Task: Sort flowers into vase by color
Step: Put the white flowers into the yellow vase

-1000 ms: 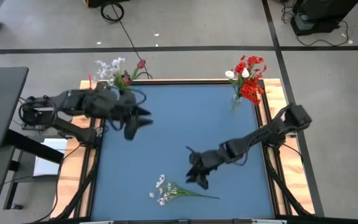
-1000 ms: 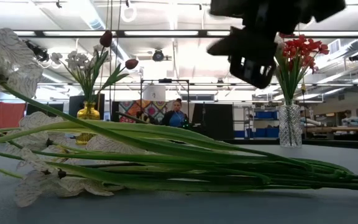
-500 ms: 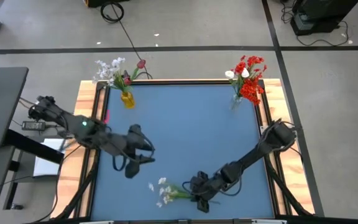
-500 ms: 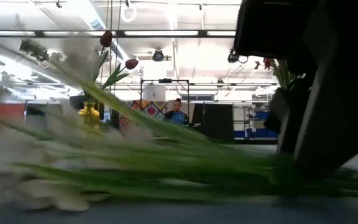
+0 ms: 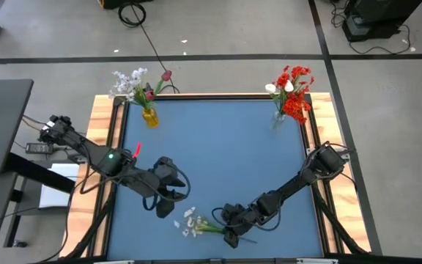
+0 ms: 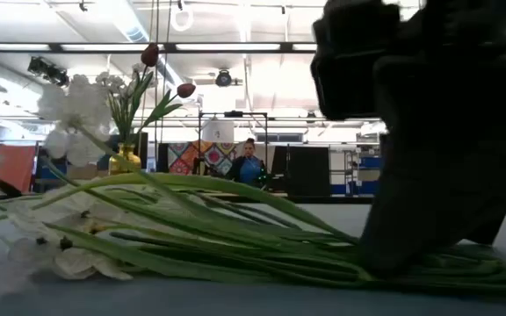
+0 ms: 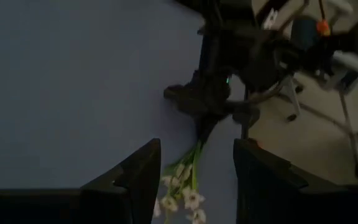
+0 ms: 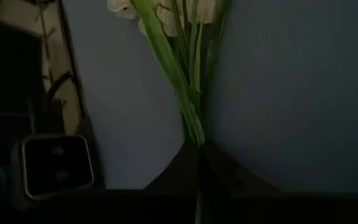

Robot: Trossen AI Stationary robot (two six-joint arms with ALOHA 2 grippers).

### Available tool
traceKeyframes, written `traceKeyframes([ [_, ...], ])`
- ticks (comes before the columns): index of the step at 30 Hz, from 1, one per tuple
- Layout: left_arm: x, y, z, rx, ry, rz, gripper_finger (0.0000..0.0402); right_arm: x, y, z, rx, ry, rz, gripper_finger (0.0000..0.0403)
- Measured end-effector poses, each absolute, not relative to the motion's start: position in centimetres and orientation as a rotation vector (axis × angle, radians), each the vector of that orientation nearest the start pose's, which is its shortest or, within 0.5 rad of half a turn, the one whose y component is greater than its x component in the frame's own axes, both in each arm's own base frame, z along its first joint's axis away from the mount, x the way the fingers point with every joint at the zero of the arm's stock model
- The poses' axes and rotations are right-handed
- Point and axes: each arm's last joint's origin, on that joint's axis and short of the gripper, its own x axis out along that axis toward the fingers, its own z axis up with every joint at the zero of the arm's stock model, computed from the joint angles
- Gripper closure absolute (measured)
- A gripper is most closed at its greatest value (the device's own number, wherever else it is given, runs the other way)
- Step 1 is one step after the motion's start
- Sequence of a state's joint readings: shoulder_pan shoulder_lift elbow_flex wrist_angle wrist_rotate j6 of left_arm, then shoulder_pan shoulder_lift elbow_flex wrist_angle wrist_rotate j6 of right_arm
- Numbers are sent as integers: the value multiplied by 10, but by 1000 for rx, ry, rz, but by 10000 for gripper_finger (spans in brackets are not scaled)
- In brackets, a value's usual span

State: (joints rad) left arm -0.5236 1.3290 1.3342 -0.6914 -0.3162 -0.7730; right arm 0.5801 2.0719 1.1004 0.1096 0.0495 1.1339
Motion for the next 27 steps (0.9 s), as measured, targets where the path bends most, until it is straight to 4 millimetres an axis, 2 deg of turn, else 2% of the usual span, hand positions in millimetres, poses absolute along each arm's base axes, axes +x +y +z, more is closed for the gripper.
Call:
traceKeyframes([
  [4, 237, -125, 368, -491, 619, 74, 196, 340, 209, 102, 887, 927, -93, 381],
  [7, 231, -121, 374, -518, 581, 105, 196, 340, 200, 113, 896, 812, -230, 394],
  [11, 219, -111, 387, -544, 487, 183, 196, 339, 189, 151, 919, 533, -393, 393],
  [15, 207, -102, 395, -541, 434, 227, 196, 332, 180, 185, 884, 327, -473, 396],
  [19, 208, -103, 394, -507, 438, 229, 196, 322, 167, 223, 824, 159, -464, 396],
  [22, 214, -103, 391, -484, 435, 258, 196, 313, 156, 244, 756, 60, -427, 396],
  [27, 230, -101, 391, -410, 384, 257, 196, 300, 130, 279, 696, -158, -223, 396],
])
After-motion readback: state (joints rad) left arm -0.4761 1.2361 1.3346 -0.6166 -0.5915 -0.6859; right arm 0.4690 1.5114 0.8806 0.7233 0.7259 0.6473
